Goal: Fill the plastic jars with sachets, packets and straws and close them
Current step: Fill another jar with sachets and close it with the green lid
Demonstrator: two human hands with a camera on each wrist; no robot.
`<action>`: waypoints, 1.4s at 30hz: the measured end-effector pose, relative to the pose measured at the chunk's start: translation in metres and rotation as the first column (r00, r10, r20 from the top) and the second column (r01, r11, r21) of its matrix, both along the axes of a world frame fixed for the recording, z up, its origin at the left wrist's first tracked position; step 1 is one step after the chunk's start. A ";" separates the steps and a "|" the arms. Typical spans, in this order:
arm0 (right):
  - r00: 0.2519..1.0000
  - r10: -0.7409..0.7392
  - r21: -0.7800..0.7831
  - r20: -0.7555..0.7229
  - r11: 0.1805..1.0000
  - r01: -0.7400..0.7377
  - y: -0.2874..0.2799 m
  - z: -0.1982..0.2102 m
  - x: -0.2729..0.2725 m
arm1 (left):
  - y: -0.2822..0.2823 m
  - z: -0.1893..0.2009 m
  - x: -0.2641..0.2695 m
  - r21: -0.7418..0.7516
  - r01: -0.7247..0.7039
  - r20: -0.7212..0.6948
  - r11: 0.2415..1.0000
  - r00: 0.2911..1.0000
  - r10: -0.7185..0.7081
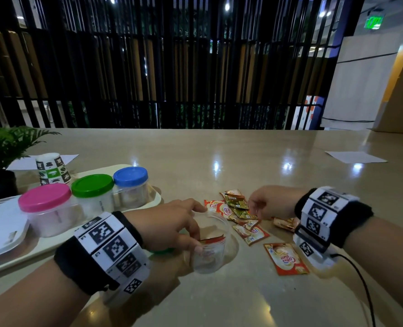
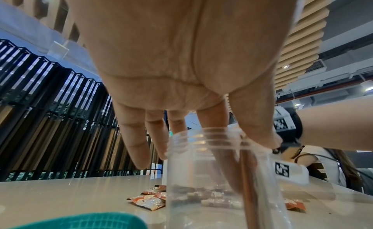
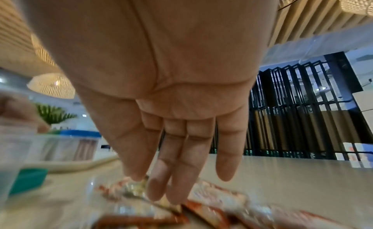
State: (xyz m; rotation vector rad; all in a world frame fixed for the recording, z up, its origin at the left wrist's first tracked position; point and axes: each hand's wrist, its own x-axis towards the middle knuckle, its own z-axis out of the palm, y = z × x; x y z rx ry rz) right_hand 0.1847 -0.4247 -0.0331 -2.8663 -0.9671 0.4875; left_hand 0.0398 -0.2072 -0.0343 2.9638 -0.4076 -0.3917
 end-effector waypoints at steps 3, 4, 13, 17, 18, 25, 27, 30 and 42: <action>0.999 -0.046 -0.073 0.009 0.996 0.046 -0.002 -0.016 0.004 | -0.001 0.001 0.000 -0.012 -0.010 -0.008 1.000 1.000 0.010; 0.998 -0.057 -0.069 0.000 0.996 0.057 -0.002 -0.019 0.004 | -0.001 0.001 0.000 -0.014 -0.014 -0.011 1.000 1.000 0.014; 0.988 -0.156 -0.131 -0.006 0.979 0.154 0.005 -0.029 -0.006 | -0.001 0.001 -0.002 -0.012 -0.026 -0.015 1.000 1.000 0.026; 0.982 -0.167 -0.138 -0.083 0.978 0.155 0.006 -0.023 -0.007 | -0.002 0.001 -0.002 -0.015 -0.030 -0.012 0.999 0.999 0.030; 0.982 -0.166 -0.153 -0.092 0.977 0.151 0.005 -0.023 -0.007 | -0.002 0.001 -0.002 -0.015 -0.031 -0.011 0.999 0.999 0.031; 0.981 -0.102 -0.231 -0.162 0.971 0.063 0.002 -0.020 -0.009 | -0.002 0.000 -0.002 -0.016 -0.028 -0.009 0.999 1.000 0.028; 0.983 -0.092 -0.216 -0.157 0.975 0.057 0.001 -0.022 -0.008 | -0.002 0.000 -0.002 -0.009 -0.023 -0.003 1.000 1.000 0.023; 0.983 -0.089 -0.182 -0.158 0.982 0.060 -0.001 -0.025 -0.007 | -0.001 0.001 0.000 -0.010 -0.025 -0.006 1.000 1.000 0.025; 0.994 0.023 0.516 -0.108 0.856 0.036 0.003 0.030 -0.025 | 0.000 0.002 0.001 -0.036 -0.024 -0.017 0.999 1.000 0.023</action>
